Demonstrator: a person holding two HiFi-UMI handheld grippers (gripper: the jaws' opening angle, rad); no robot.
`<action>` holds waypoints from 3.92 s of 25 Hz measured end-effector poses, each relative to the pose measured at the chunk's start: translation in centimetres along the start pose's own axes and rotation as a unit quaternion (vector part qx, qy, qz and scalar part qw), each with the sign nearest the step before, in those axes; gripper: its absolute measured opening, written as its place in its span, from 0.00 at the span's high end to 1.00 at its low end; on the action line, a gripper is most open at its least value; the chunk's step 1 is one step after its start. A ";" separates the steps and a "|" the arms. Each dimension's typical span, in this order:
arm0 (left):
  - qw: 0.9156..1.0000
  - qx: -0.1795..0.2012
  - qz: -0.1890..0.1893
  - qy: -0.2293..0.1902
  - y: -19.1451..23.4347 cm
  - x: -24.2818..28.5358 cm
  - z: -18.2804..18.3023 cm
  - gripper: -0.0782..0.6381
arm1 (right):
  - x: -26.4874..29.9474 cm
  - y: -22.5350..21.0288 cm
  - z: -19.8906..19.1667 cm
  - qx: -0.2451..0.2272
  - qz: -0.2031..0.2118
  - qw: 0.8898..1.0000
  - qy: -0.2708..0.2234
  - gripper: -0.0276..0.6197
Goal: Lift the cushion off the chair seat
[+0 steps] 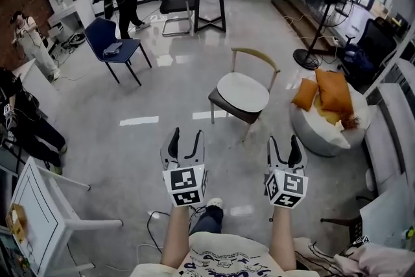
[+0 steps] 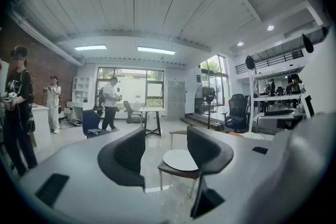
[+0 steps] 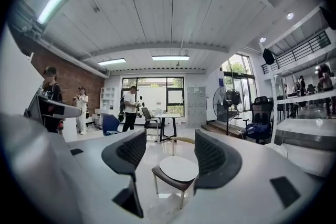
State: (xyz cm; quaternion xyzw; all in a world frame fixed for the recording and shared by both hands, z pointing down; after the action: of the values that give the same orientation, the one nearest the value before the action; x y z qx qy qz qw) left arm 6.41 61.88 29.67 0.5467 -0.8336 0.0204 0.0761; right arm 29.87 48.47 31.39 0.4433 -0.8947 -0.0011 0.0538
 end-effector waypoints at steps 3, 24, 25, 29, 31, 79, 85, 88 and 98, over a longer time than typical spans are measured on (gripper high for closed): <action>1.000 0.004 -0.013 -0.002 1.6 5.2 1.2 0.55 | 5.0 0.4 0.4 0.007 -0.012 1.000 0.000 0.50; 0.999 -0.006 -0.035 0.040 4.5 29.3 0.6 0.55 | 27.8 -2.4 -1.5 0.015 -0.034 0.998 0.044 0.49; 0.999 -0.007 -0.033 0.042 4.4 30.8 0.6 0.55 | 29.4 -2.9 -1.5 0.015 -0.033 0.998 0.046 0.49; 0.999 -0.008 -0.024 0.045 3.9 37.6 1.6 0.55 | 36.3 -5.6 -1.4 0.018 -0.027 0.998 0.054 0.49; 0.999 -0.009 -0.018 0.045 3.5 41.2 2.2 0.55 | 39.8 -7.0 -1.2 0.018 -0.022 0.998 0.056 0.49; 0.956 0.027 -0.109 0.271 1.8 93.3 -15.1 0.55 | 80.4 -21.3 -23.6 0.040 -0.106 0.948 0.299 0.49; 0.937 0.040 -0.128 0.322 1.0 96.8 -21.2 0.55 | 81.6 -22.2 -29.6 0.051 -0.113 0.930 0.346 0.49; 0.929 0.051 -0.138 0.339 1.2 98.4 -24.3 0.55 | 82.4 -21.9 -33.0 0.052 -0.112 0.922 0.367 0.49; 0.894 0.072 -0.165 0.411 0.8 100.5 -35.3 0.55 | 82.2 -22.2 -44.1 0.074 -0.123 0.886 0.441 0.49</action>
State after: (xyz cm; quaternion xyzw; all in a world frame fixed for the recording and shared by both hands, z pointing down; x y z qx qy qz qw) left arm -29.87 -24.92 79.56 0.6234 -0.6218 0.2904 0.3747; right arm 2.35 -28.16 81.95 0.5076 -0.7146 0.2537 0.4091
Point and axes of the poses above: the fingertips, and each gripper's own axes: x forward along the fingers, y to its left, z out of its top, the point moved 1 cm from there along -x, backward along the fingers, and after that the axes turned 3 degrees about -x, right-handed, at the moved point
